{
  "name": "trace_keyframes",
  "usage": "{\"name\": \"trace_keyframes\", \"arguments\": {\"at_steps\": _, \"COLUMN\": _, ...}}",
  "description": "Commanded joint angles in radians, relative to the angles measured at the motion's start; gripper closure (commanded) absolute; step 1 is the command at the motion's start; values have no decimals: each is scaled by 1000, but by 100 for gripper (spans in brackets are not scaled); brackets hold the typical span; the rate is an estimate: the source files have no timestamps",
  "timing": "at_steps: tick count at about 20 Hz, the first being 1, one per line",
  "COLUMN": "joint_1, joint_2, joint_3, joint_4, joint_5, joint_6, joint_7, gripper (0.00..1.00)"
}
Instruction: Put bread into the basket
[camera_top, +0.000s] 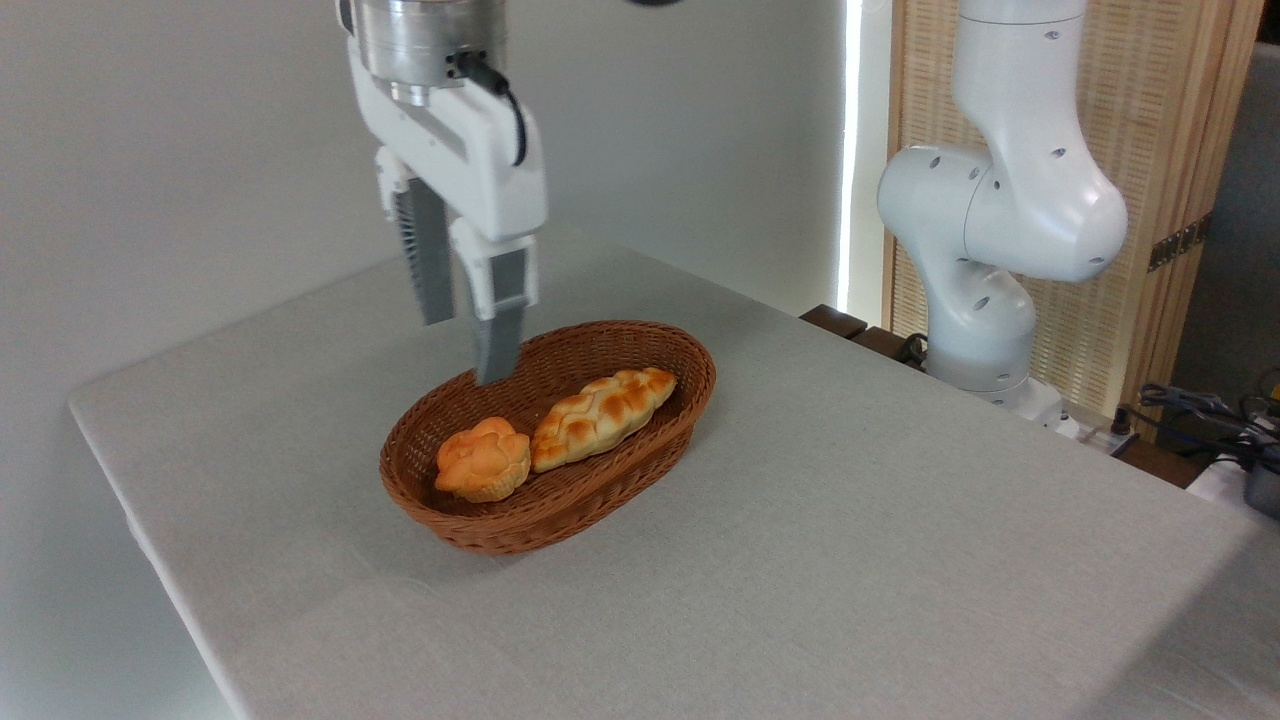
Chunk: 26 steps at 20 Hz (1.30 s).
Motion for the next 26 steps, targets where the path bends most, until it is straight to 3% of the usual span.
{"name": "trace_keyframes", "arguments": {"at_steps": 1, "joint_1": -64, "joint_2": 83, "joint_3": 88, "joint_4": 168, "joint_5": 14, "joint_6": -126, "joint_7": -4, "gripper": 0}}
{"name": "trace_keyframes", "arguments": {"at_steps": 4, "joint_1": -116, "joint_2": 81, "joint_3": 135, "joint_4": 164, "joint_5": 16, "joint_6": -127, "joint_7": -35, "gripper": 0}}
{"name": "trace_keyframes", "arguments": {"at_steps": 11, "joint_1": -156, "joint_2": 55, "joint_3": 139, "joint_4": 90, "joint_5": 37, "joint_6": -114, "joint_7": -38, "gripper": 0}}
{"name": "trace_keyframes", "arguments": {"at_steps": 15, "joint_1": -156, "joint_2": 11, "joint_3": 140, "joint_4": 16, "joint_5": 40, "joint_6": -51, "joint_7": -31, "gripper": 0}}
{"name": "trace_keyframes", "arguments": {"at_steps": 19, "joint_1": -158, "joint_2": 11, "joint_3": 140, "joint_4": 16, "joint_5": 102, "joint_6": -55, "joint_7": -44, "gripper": 0}}
{"name": "trace_keyframes", "arguments": {"at_steps": 26, "joint_1": -158, "joint_2": 17, "joint_3": 142, "joint_4": 26, "joint_5": 102, "joint_6": -57, "joint_7": -80, "gripper": 0}}
